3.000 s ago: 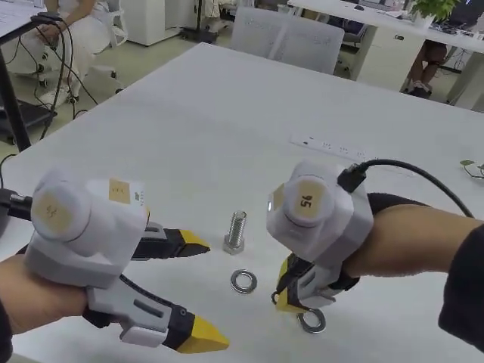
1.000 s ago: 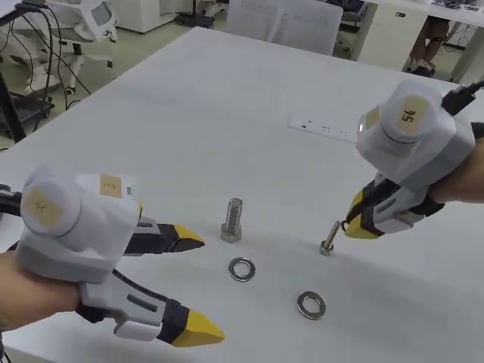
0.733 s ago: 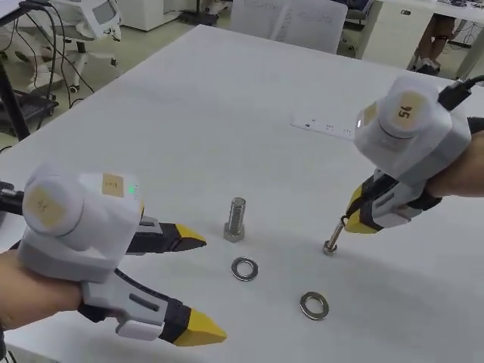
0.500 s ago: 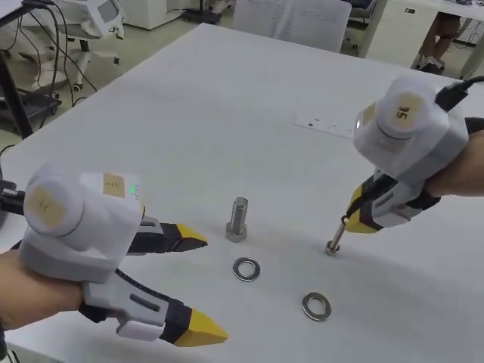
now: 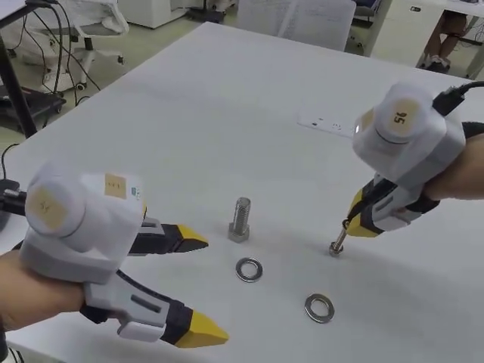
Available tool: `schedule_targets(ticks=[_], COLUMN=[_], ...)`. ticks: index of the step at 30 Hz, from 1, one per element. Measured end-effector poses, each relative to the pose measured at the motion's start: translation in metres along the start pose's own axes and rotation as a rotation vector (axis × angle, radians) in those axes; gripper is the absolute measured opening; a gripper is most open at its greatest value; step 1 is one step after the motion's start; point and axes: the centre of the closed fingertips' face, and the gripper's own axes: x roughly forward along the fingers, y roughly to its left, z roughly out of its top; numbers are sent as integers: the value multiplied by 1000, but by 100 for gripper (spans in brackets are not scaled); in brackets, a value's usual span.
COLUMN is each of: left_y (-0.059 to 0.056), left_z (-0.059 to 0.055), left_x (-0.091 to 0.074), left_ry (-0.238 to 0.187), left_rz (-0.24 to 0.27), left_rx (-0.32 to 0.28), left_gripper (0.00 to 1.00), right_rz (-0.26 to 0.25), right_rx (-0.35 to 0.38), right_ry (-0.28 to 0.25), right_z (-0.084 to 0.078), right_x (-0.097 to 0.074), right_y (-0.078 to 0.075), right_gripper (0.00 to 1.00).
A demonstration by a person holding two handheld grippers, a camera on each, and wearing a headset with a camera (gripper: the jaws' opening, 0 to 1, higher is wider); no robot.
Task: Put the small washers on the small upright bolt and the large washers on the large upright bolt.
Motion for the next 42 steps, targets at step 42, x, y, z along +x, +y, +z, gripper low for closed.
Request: schedule_targets(ticks=[42], left_y=[4], left_z=[0], left_x=[0], left_ry=[3], left_rz=[8], left_rx=[-15], left_gripper=[71], right_rz=[73], right_rx=[22], right_ry=[22], right_z=[-6], right_x=[39], right_y=[6], right_gripper=[15])
